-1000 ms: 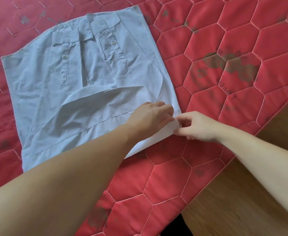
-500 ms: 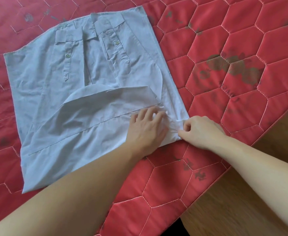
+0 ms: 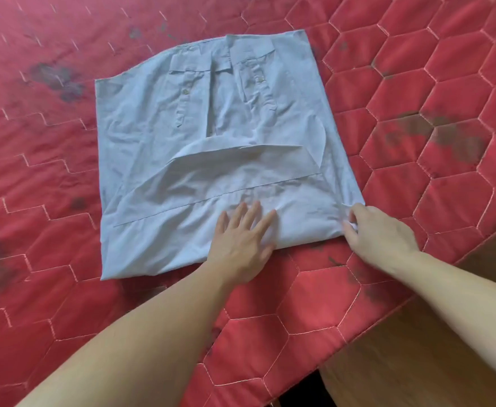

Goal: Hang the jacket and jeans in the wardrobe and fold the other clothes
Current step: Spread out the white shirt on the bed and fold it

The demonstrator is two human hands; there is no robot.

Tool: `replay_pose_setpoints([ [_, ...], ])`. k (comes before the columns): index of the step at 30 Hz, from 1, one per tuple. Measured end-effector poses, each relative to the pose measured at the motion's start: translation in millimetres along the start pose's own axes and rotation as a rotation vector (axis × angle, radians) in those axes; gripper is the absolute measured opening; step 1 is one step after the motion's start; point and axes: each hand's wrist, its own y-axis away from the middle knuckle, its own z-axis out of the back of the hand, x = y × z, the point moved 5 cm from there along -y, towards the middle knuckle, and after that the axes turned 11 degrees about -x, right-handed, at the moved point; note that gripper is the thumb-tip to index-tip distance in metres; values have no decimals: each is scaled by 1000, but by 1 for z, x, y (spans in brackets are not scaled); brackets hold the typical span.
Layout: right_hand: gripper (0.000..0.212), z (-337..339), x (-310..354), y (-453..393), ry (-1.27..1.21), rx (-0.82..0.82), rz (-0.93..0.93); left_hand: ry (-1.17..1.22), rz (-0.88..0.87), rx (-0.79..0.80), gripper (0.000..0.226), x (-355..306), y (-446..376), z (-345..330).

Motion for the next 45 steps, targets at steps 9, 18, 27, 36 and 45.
replay_pose_setpoints([
  [9, 20, 13, 149, 2, -181, 95, 397, 125, 416, -3, 64, 120, 52, 44],
  [18, 28, 21, 291, -79, -284, 29, 553, 431, 1023, -138, 51, 236, 81, 57],
  [27, 19, -5, 312, -142, -71, 56, 420, 751, 1010, -177, 18, 273, 76, 27],
  [36, 23, 16, 322, -183, -282, 138, 373, 604, 791, -249, 39, 302, 11, 66],
  [45, 52, 31, 385, -292, -110, -54, 487, 693, 916, -317, 60, 383, -123, 110],
])
